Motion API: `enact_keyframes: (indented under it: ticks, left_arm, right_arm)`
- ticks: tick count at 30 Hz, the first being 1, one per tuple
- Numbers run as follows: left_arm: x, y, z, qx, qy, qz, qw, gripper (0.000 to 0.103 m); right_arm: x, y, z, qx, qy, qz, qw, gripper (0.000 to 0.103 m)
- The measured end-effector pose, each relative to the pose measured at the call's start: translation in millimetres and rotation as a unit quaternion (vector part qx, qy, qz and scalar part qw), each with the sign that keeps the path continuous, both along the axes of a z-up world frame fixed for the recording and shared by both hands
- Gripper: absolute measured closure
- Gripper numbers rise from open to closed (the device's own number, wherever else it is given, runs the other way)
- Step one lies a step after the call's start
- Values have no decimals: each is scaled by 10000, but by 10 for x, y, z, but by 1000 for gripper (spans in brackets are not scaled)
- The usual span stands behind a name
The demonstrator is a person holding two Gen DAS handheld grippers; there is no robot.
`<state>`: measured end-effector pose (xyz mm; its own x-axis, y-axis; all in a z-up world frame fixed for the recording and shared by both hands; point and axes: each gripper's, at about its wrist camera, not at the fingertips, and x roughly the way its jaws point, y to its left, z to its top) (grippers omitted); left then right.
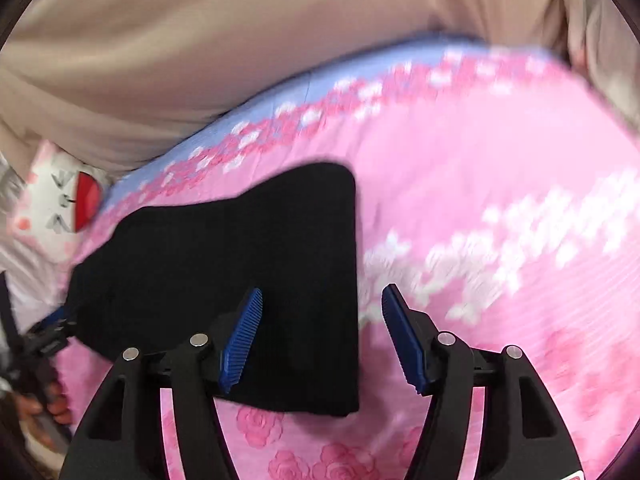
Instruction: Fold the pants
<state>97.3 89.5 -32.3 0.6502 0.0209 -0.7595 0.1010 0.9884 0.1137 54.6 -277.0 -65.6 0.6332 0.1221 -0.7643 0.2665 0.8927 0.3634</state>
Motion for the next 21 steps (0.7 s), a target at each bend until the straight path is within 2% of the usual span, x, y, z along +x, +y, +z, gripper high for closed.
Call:
enact_keyframes:
  ticks: [2,4,7,10,12,14,15,16,17,18,19,21]
  left_arm:
    - [-21,-130,-13,69,39,-95,9999,5]
    - [-58,-240,-18,112,77,-179,9997,5]
    - [-68,-336,-52,152,198,-174,9995,5]
    - [-40,-459,-98,266,331,-127,9990,5]
    - [-38,-547,-108,395,336,-118,9986,5]
    - [-51,-637,-108,381,364,-201,9984,5]
    - [-60,-697,-107,371,386,-249,9983,5]
    - [-71,-757,-107,394,385,-292,9981,5]
    - [-78,-807,-108,453,371,-309,9978,5]
    - [-90,-869,-107,521,337,-340,9975,5]
    - [-103,-911,-110,530,323,-378,9974,5]
    - [-119,-971,-141,479,368,-464,9971,5]
  right_arm:
    - [48,41,-121,174,-31,123,9998,37]
    - [62,99,-128,99,-204,138,9996,36]
    - [116,297,-80,-341,-351,442,9978,71]
    - [64,298,97,-711,-556,489,9947,80]
    - [18,196,233,-1068,-653,416,9913,82]
    - [-48,15,315,-1025,-664,394,9917,83]
    - [-112,-107,350,-1106,-654,276,9913,84]
    - [-162,-178,388,-1450,-588,75,9877,96]
    - [-241,-278,431,-1910,-510,-260,9799,103]
    - [-378,-492,489,-2385,-404,-788,9671,103]
    - [-491,-713,514,-2362,-323,-1063,9653,103]
    - [-723,-1048,567,-1829,-387,-1466,9714,103]
